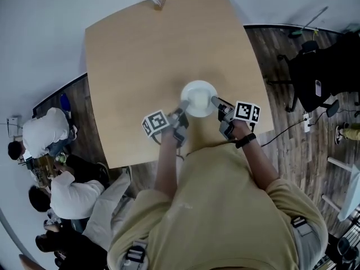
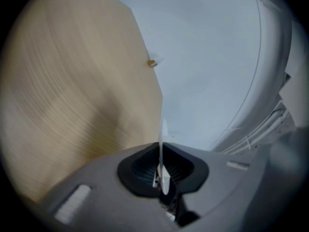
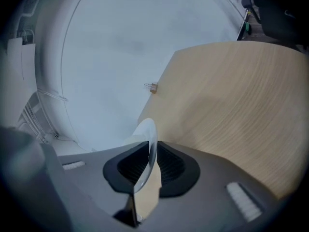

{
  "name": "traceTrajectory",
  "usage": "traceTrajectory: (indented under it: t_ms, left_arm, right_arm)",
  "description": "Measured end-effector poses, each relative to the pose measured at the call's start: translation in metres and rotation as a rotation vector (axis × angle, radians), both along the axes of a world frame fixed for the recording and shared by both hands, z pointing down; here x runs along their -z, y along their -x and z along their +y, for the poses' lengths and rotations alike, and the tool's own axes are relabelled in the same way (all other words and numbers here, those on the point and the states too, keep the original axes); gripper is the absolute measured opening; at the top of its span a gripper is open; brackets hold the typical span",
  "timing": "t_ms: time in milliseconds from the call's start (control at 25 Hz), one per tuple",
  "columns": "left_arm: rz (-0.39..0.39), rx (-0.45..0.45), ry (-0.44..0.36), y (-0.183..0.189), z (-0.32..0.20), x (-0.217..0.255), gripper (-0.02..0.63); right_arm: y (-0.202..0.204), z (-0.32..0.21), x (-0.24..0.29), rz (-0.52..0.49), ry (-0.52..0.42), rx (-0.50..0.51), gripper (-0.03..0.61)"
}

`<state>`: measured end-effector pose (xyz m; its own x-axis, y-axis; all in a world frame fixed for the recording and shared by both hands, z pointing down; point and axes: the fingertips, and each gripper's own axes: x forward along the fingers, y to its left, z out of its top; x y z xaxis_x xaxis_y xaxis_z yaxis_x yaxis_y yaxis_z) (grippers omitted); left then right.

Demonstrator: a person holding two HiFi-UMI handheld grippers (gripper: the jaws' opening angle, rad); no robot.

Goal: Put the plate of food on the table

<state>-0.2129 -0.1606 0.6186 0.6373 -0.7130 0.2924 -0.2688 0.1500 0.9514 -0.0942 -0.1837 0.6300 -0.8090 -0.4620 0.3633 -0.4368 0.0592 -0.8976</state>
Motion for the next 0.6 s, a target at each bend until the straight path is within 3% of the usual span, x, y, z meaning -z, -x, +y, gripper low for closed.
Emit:
traceTrajectory:
  t_ms: [160,400,600]
  left_arm:
    - [-0.056,0.008,-0.014,0.003,-0.031,-0.015,0.017]
    - [-0.079,0.012,0.033,0.003,-0.077,-0.042,0.017]
    - [-0.122,0.032,0.041,0.009,-0.130,-0.061,0.015]
  right_arm:
    - [0.003,-0.033,-0.016,0.020,-0.056,0.002,0.052]
    - [0.006,-0.082,-0.044,0.093,-0.038,0.068,0.063]
    - [0.012,-0.136,-0.066,0.111,-0.027,0.050,0.064]
